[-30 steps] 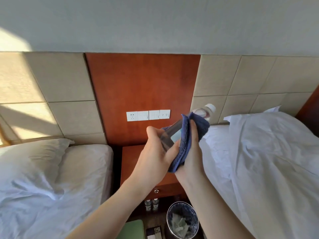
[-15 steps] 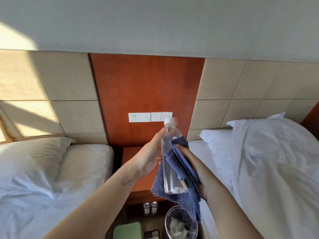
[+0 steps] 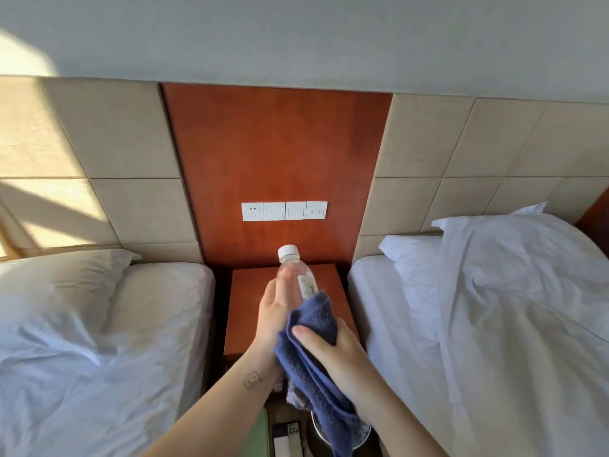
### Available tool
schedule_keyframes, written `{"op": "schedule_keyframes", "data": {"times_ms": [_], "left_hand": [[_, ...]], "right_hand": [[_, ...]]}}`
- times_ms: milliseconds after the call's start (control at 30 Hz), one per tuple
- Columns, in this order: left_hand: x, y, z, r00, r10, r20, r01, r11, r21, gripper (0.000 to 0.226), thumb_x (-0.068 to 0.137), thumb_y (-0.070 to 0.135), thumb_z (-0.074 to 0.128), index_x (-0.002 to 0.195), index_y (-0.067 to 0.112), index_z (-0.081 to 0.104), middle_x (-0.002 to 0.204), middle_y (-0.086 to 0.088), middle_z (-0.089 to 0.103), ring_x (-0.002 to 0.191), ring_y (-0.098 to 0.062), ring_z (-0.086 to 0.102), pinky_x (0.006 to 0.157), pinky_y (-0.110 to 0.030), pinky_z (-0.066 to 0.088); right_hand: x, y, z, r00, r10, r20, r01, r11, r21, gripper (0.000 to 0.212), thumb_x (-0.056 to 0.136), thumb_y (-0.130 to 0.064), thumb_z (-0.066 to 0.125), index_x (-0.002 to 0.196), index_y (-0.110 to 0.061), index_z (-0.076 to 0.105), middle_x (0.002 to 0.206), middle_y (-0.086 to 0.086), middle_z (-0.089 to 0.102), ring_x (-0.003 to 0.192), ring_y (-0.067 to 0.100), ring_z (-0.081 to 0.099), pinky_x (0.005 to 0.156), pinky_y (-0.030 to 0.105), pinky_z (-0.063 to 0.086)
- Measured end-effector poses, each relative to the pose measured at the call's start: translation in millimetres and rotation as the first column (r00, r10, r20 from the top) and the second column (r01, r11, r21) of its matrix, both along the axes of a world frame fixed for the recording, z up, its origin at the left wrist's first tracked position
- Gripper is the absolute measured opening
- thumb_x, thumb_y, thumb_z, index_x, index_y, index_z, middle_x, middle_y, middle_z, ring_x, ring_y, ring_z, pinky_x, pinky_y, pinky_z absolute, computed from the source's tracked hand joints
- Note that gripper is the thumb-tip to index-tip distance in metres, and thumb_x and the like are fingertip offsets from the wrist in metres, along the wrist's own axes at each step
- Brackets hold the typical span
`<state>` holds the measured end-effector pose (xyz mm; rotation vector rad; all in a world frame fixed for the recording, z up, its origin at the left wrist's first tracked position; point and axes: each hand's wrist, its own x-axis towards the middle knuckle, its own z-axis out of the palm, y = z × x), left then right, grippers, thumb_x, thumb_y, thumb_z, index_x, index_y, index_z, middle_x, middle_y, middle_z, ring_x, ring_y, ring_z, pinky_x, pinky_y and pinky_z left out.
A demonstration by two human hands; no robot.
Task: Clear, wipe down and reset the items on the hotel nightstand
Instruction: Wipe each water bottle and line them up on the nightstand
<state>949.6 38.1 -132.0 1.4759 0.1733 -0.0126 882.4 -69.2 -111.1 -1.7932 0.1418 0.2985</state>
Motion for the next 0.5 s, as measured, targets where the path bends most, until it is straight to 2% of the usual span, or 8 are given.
{"op": "schedule_keyframes", "data": {"times_ms": [67, 133, 233, 300, 333, 367, 433, 500], "left_hand": [[4.7, 6.0, 2.8, 0.996, 0.073, -0.053, -0.077, 0.995, -0.060, 0.046, 0.098, 0.050, 0.042, 0.122, 0.016, 0.061, 0.114, -0.008, 0.067, 0.101, -0.019, 0.064, 0.082, -0.029, 0.048], [8.8, 11.4, -1.8, 0.991, 0.076, -0.114, -0.094, 0.982, -0.166, 0.047, 0.100, 0.050, 0.038, 0.120, 0.015, 0.062, 0.110, -0.008, 0.069, 0.092, -0.014, 0.066, 0.072, -0.023, 0.047], [0.7, 1.0, -7.1, 0.994, 0.026, -0.107, -0.038, 0.992, -0.117, 0.022, 0.100, 0.034, 0.049, 0.114, 0.020, 0.059, 0.091, -0.002, 0.063, 0.079, -0.012, 0.061, 0.063, -0.015, 0.045], [-11.2, -7.3, -8.1, 0.991, -0.026, -0.131, 0.005, 0.987, -0.162, 0.009, 0.101, 0.026, 0.049, 0.105, 0.029, 0.057, 0.086, 0.006, 0.058, 0.084, -0.014, 0.063, 0.063, -0.009, 0.046], [-19.1, -9.7, -1.9, 0.987, -0.084, -0.137, 0.054, 0.976, -0.212, 0.015, 0.104, 0.026, 0.043, 0.097, 0.028, 0.057, 0.085, 0.007, 0.059, 0.082, -0.014, 0.063, 0.064, -0.015, 0.049], [-23.5, -11.1, -2.1, 0.984, -0.108, -0.142, 0.080, 0.978, -0.194, 0.022, 0.105, 0.024, 0.039, 0.094, 0.024, 0.057, 0.084, 0.005, 0.061, 0.078, -0.013, 0.062, 0.064, -0.022, 0.050], [-27.7, -13.4, -1.5, 0.987, -0.110, -0.118, 0.083, 0.974, -0.212, 0.023, 0.105, 0.015, 0.037, 0.100, 0.013, 0.060, 0.088, -0.003, 0.066, 0.080, -0.017, 0.065, 0.068, -0.028, 0.054], [-24.5, -16.6, 5.2, 0.995, -0.053, -0.087, 0.029, 0.966, -0.255, 0.022, 0.104, 0.014, 0.041, 0.112, 0.006, 0.061, 0.098, -0.013, 0.068, 0.095, -0.028, 0.065, 0.085, -0.036, 0.054]], "right_hand": [[-7.4, 1.8, -8.7, 0.999, -0.013, 0.045, 0.019, 0.991, -0.129, 0.062, 0.066, -0.064, 0.071, 0.112, -0.029, 0.049, 0.100, -0.009, 0.067, 0.089, 0.006, 0.067, 0.080, 0.029, 0.056], [-7.5, 3.8, -6.4, 0.993, -0.029, 0.114, 0.056, 0.970, -0.238, 0.050, 0.075, -0.062, 0.067, 0.110, -0.032, 0.045, 0.100, -0.010, 0.066, 0.091, 0.009, 0.065, 0.081, 0.030, 0.053], [6.1, 7.3, 1.6, 0.989, -0.060, 0.133, 0.094, 0.959, -0.269, 0.050, 0.080, -0.065, 0.060, 0.109, -0.026, 0.048, 0.098, -0.008, 0.065, 0.090, 0.011, 0.065, 0.078, 0.027, 0.051], [22.5, 7.7, 6.5, 0.988, -0.114, 0.105, 0.134, 0.968, -0.210, 0.053, 0.079, -0.066, 0.061, 0.105, -0.021, 0.054, 0.092, -0.006, 0.068, 0.083, 0.010, 0.066, 0.068, 0.021, 0.050], [30.6, 7.0, 10.0, 0.986, -0.136, 0.101, 0.150, 0.977, -0.149, 0.056, 0.076, -0.067, 0.062, 0.103, -0.019, 0.058, 0.088, -0.004, 0.070, 0.081, 0.010, 0.068, 0.068, 0.022, 0.052], [38.2, 4.7, 13.4, 0.985, -0.151, 0.087, 0.156, 0.985, -0.066, 0.056, 0.075, -0.068, 0.063, 0.101, -0.017, 0.063, 0.084, -0.001, 0.073, 0.079, 0.012, 0.070, 0.070, 0.024, 0.054], [48.1, -0.5, 19.3, 0.987, -0.154, 0.051, 0.148, 0.984, 0.103, 0.045, 0.082, -0.061, 0.062, 0.090, -0.017, 0.069, 0.073, -0.001, 0.074, 0.070, 0.011, 0.072, 0.069, 0.023, 0.056], [50.8, -1.4, 19.2, 0.987, -0.162, -0.017, 0.161, 0.955, 0.251, 0.045, 0.084, -0.061, 0.060, 0.078, -0.018, 0.072, 0.067, 0.002, 0.073, 0.065, 0.017, 0.071, 0.070, 0.028, 0.056]]}}
